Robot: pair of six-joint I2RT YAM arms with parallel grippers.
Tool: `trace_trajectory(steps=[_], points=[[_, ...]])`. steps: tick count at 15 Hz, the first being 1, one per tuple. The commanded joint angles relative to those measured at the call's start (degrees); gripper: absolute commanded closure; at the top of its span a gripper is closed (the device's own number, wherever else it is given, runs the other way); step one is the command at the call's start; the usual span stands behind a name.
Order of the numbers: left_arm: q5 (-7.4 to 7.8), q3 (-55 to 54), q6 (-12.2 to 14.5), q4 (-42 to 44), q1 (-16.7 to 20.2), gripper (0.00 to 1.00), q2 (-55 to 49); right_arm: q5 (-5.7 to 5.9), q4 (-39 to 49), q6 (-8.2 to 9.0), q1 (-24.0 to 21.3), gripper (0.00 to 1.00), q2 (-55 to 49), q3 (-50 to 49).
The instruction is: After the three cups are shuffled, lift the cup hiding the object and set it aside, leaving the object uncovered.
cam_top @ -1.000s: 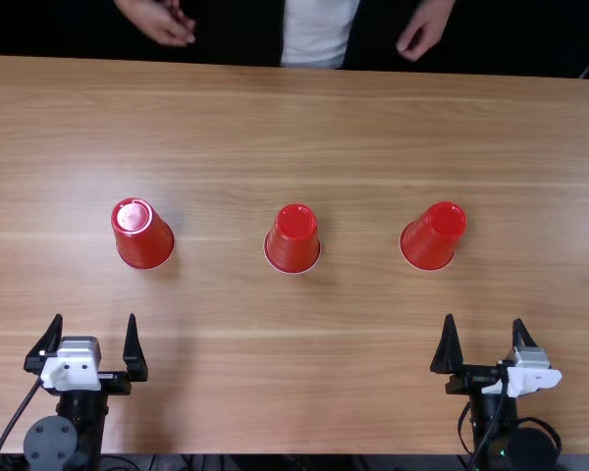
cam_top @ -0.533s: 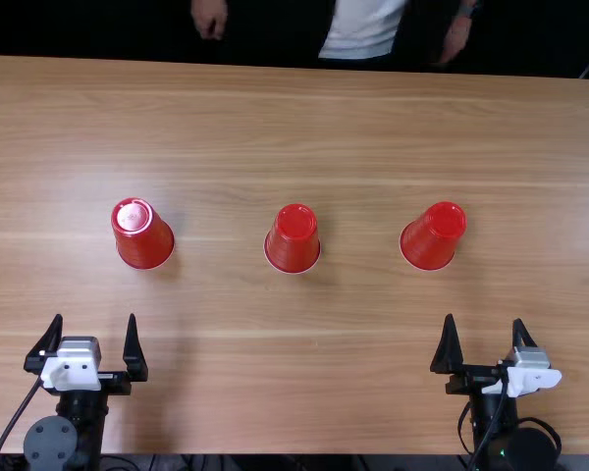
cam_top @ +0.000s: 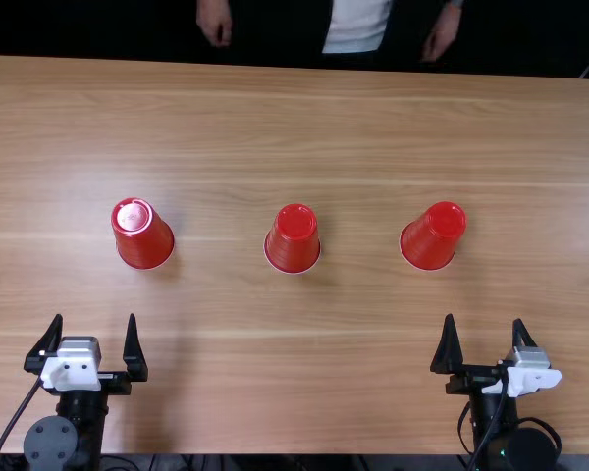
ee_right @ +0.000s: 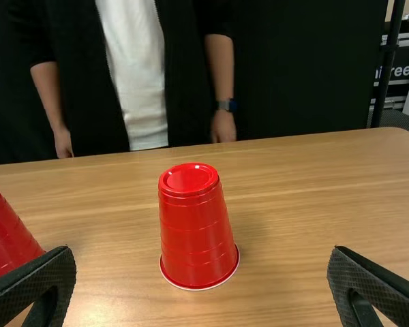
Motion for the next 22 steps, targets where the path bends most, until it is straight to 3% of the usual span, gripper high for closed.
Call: trace_trajectory(steps=[1,10,12,15,19,21,22], points=[[0.57,-2.6,0.6,-0.9,-0.1,0.00,-0.5,0.13,0.5,-0.02,-0.4,0.00,-0.4,-0.4],[0.36,-2.6,0.7,-0.9,-0.1,0.00,-0.5,0.02,0.5,-0.02,-0.4,0.00,-0.4,-0.4],[-0.38,-2.3,0.7,-1.0,-0.1,0.00,-0.5,0.02,0.5,-0.34,-0.4,0.00,-0.4,-0.2],[0.36,9.1,0.7,-2.2,0.2,0.00,-0.5,0.02,2.1,-0.55,-0.6,0.00,-0.4,5.4],[0.46,29.1,0.6,-10.5,0.1,0.00,13.0,0.34,0.8,-0.86,-0.6,0.00,4.3,18.1],[0.25,37.3,0.5,-15.7,0.3,0.00,18.9,0.23,-1.6,-3.18,-0.5,0.00,11.3,25.5],[-0.17,41.2,0.5,-19.2,0.3,0.00,21.8,0.13,-3.5,-5.82,-0.5,0.00,14.8,29.6]])
